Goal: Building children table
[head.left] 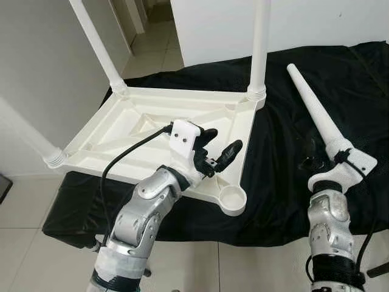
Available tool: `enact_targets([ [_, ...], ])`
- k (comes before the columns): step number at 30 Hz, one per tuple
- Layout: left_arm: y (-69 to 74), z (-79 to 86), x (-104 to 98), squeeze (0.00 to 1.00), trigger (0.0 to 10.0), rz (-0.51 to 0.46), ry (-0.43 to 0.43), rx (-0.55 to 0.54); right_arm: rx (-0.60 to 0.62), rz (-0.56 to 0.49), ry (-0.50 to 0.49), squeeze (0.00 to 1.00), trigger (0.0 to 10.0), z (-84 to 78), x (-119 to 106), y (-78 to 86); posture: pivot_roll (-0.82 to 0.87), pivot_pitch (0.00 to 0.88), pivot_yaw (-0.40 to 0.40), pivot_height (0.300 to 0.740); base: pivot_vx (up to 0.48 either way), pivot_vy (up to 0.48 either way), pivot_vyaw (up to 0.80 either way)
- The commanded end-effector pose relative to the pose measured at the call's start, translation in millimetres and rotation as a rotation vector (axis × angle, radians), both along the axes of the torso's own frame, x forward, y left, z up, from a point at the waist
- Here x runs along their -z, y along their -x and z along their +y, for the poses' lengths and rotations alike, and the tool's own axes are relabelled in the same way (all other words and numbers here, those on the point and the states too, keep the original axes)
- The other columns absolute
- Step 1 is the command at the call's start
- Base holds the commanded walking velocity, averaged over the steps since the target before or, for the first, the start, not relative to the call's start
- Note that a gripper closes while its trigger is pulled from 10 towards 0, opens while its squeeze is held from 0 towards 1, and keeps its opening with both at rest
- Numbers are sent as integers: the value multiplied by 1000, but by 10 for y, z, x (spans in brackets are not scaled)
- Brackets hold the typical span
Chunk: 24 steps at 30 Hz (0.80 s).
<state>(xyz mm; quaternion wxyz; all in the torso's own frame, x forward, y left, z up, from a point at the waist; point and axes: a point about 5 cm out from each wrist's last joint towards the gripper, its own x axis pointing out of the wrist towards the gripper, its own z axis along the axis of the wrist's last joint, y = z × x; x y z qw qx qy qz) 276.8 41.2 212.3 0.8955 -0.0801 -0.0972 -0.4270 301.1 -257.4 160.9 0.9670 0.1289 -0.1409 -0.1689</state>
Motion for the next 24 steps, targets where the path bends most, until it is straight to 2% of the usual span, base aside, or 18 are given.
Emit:
enact_targets([
  [1,5,45,-6,0,10000,0,-13,-20,-47,27,-26,0,10000,40,59,-53,-12,111,223,740,0,0,0],
  [7,5,49,-14,0,10000,-3,-16,-22,-63,29,-33,0,10000,12,50,-84,-4,119,227,740,0,0,0],
  [9,6,55,-22,0,10000,-1,-16,-24,-102,17,-41,0,10000,-19,-5,-149,-6,123,227,740,0,0,0],
  [11,13,47,-21,0,10000,3,-17,-24,-148,13,-28,0,8078,-33,-74,-234,-6,123,227,740,0,0,0],
  [12,17,42,-21,0,10000,3,-16,-22,-168,15,-25,0,5922,-27,-91,-262,-6,123,227,740,0,0,0],
  [13,17,42,-21,0,10000,3,-16,-22,-168,15,-25,0,5922,-27,-91,-262,-6,123,227,740,0,0,0],
  [14,20,39,-22,0,10000,4,-17,-21,-187,18,-25,0,3961,-17,-100,-285,-6,123,227,740,0,0,0],
  [15,20,39,-22,0,10000,4,-17,-21,-187,18,-25,0,3961,-17,-100,-285,-6,123,227,740,0,0,0],
  [16,21,39,-24,0,10000,5,-16,-22,-207,25,-21,0,2745,0,-113,-317,0,127,224,740,0,0,0],
  [17,21,40,-26,0,10000,5,-16,-23,-224,36,-12,0,588,17,-123,-345,0,127,224,740,0,0,0],
  [18,21,41,-29,0,10000,6,-16,-25,-241,37,-3,0,0,36,-148,-375,3,131,221,740,0,0,0],
  [24,23,45,-34,0,10000,7,-13,-30,-269,34,23,0,0,76,-212,-427,5,132,214,740,0,0,0],
])
